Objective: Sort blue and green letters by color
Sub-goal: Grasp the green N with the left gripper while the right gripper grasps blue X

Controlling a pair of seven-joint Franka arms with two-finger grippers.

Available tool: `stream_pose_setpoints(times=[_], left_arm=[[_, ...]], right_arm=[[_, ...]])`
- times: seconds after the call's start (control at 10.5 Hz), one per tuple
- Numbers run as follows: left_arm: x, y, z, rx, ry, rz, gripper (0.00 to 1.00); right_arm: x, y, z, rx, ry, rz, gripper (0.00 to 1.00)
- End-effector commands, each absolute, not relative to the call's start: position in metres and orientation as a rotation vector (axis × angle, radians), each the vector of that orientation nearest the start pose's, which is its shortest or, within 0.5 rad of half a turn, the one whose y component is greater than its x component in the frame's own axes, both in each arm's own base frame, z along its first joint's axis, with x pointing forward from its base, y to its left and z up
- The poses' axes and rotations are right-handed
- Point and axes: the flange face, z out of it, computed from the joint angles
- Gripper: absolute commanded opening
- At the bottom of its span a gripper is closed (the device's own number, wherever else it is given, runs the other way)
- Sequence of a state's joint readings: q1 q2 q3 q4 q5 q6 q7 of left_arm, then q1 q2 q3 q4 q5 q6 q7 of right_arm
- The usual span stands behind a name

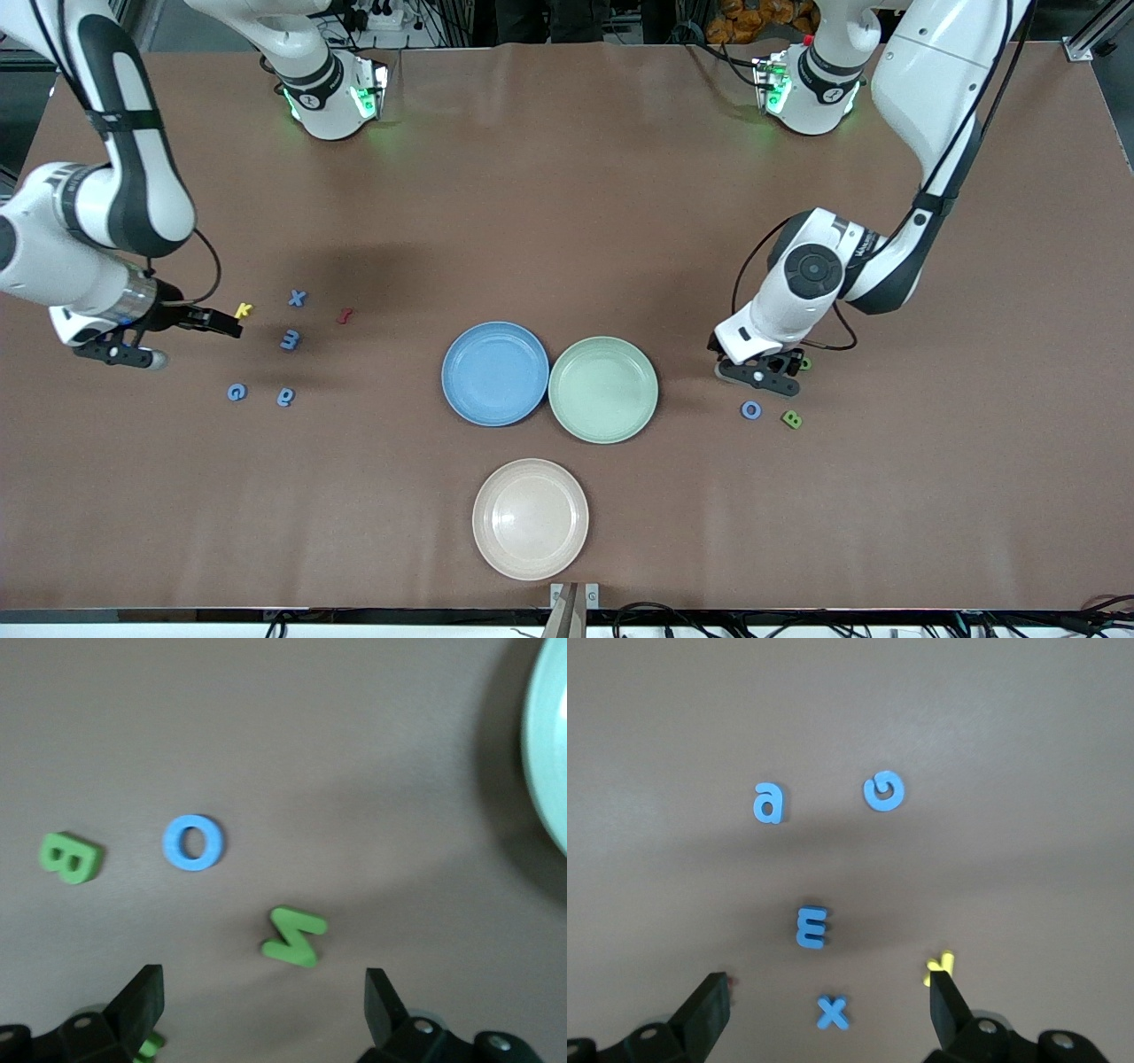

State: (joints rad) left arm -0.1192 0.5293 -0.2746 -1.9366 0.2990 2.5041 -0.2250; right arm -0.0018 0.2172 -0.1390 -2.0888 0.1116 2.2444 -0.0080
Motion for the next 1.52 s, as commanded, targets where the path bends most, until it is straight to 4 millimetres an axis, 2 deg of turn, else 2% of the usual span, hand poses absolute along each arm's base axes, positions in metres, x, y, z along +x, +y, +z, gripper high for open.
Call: stream_pose_setpoints(times=[0.0, 0.28, 0.57, 1.04, 1.14, 1.23, 1.42], left_arm=[[0.579, -0.265, 0.209, -3.030, 0.688, -0.117, 1.00], [0.577, -0.266, 0.193, -3.030, 0.698, -0.078, 1.00], [0.579, -0.261, 0.189, -3.028, 0.712, -0.067, 1.00], [0.588, -0.256, 0.181, -3.030, 0.709, -0.066, 1.00], [0.589, -0.256, 0.179, -3.028, 0.719, -0.065, 1.00], [0.591, -0.255, 0.180, -3.022, 0.749, -0.069, 0.94], [0.593, -0.252, 0.180, -3.029, 0.736, -0.066, 0.94]], right_arm=[[0.525, -0.054, 0.283, -3.061, 0.366, 0.008, 1.00], [0.493, -0.040, 0.242, -3.071, 0.370, -0.024, 1.00], [0.477, -0.033, 0.217, -3.077, 0.383, -0.021, 1.00], [0.447, -0.038, 0.195, -3.077, 0.441, 0.032, 1.00], [0.445, -0.038, 0.192, -3.077, 0.442, 0.046, 1.00], [0.444, -0.038, 0.189, -3.078, 0.442, 0.056, 1.00], [0.440, -0.032, 0.186, -3.075, 0.469, 0.068, 0.95]])
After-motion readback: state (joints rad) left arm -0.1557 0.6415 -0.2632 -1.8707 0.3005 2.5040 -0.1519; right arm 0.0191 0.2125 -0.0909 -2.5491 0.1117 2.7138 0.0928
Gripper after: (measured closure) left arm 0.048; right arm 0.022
